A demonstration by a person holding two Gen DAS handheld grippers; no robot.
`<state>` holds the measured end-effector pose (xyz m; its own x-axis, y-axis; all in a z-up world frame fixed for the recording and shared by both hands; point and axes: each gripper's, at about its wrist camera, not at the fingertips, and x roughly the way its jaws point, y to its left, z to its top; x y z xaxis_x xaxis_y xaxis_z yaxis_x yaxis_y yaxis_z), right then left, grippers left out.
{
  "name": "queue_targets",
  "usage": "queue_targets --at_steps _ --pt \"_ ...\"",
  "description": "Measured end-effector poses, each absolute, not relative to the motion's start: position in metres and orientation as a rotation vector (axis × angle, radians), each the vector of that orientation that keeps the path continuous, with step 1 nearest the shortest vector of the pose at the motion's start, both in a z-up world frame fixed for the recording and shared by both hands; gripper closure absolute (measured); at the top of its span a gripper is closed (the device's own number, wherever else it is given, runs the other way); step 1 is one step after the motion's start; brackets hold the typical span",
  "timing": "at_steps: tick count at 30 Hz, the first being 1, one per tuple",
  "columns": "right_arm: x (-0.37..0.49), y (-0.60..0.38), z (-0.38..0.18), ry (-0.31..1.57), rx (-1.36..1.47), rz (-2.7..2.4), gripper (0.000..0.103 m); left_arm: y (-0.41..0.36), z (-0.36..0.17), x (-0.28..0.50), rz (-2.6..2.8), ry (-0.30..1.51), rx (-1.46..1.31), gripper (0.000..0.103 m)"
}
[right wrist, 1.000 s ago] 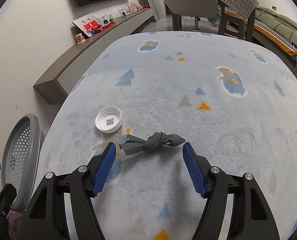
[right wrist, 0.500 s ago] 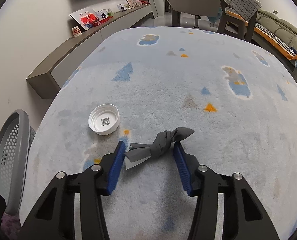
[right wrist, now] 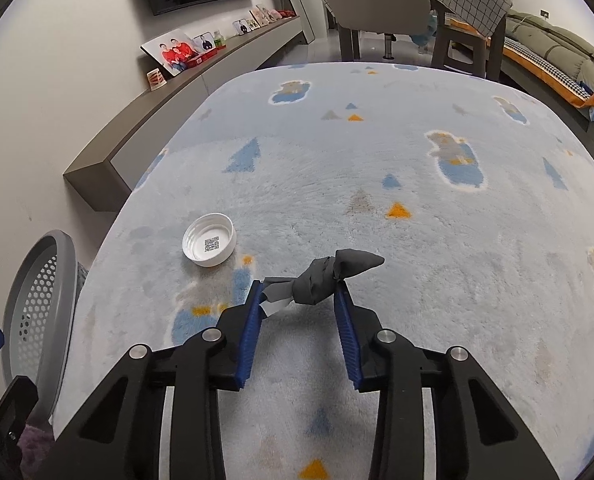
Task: Collect trash
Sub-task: 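Grasp the grey knotted cloth with the right tool and lift it, then grasp the white bottle cap with the left tool while the right tool holds the cloth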
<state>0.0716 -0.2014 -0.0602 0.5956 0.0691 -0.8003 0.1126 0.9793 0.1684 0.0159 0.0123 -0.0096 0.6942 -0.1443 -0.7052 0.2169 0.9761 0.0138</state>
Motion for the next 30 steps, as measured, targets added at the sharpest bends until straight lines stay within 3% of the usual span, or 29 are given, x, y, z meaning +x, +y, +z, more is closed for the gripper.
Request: queue_targets --at_steps 15,30 --pt "0.037 -0.232 -0.037 0.888 0.28 -0.009 0.072 -0.027 -0.006 0.029 -0.224 0.78 0.124 0.013" --pt "0.024 -0.258 -0.029 0.861 0.324 -0.025 0.073 -0.069 -0.033 0.089 -0.227 0.869 0.112 0.013"
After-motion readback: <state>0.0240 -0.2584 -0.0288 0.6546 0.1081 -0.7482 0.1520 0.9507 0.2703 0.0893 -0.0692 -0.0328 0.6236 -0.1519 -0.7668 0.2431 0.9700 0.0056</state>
